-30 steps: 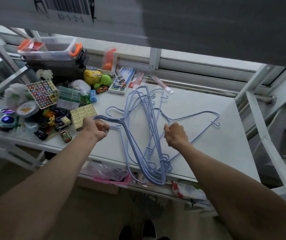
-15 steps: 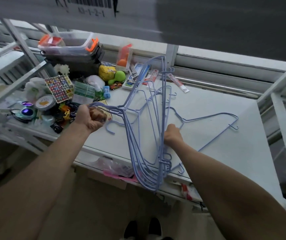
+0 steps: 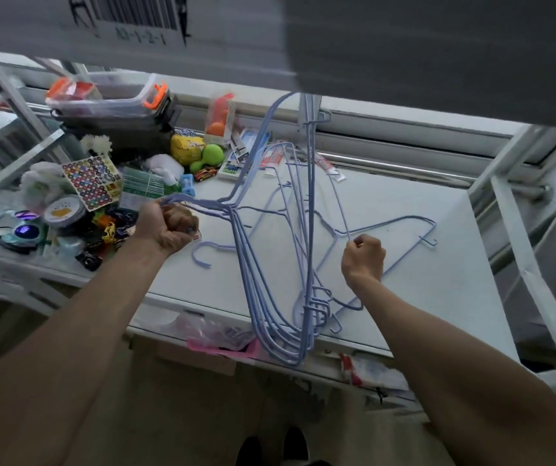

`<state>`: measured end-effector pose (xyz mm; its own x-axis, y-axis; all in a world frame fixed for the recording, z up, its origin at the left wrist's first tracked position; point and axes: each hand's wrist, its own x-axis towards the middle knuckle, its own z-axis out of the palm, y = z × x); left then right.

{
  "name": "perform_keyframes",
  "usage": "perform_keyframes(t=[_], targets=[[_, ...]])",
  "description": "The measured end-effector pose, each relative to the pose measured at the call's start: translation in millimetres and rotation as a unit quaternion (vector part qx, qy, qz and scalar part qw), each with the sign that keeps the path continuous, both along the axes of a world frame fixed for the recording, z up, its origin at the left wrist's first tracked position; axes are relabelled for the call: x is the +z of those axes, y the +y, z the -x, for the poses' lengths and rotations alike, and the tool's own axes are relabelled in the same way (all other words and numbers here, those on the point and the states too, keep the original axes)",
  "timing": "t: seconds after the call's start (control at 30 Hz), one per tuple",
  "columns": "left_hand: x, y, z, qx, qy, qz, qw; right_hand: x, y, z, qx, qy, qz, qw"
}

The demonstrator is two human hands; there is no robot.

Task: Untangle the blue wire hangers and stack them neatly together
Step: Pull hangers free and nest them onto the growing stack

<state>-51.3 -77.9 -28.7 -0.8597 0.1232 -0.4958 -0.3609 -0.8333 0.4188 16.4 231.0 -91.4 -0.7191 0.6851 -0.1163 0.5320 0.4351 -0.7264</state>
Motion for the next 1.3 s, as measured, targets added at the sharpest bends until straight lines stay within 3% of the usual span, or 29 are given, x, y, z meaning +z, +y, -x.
perform_keyframes(t=[0.33, 0.47, 0.73, 0.9, 1.07, 1.3], targets=[[-8.5, 31.0, -1.2, -0.059, 0.017, 0.013, 0.998, 19.7, 83.9, -26.7, -0.076, 0.018, -0.122, 0.989], [-28.9, 33.0, -4.6, -0.062, -0.015, 0.015, 0.998, 21.8, 104.1, -31.1, -0.114, 0.029, -0.139, 0.983], [-45.1, 34.4, -19.4, -0.020, -0.054, 0.045, 0.997, 22.3, 105.5, -30.2, -0.213, 0.052, -0.103, 0.970], [-51.1, 35.2, -27.8, 0.003, -0.090, 0.060, 0.994, 27.2, 90.8, -22.5, -0.253, 0.092, -0.027, 0.963], [-48.3, 42.4, -32.7, 0.025, -0.146, 0.097, 0.984, 20.3, 59.1, -12.9, -0.142, 0.107, 0.048, 0.983], [-54.3, 41.5, -29.4, 0.010, -0.139, 0.108, 0.984, 5.4, -17.6, -16.2, 0.050, 0.068, 0.078, 0.993]])
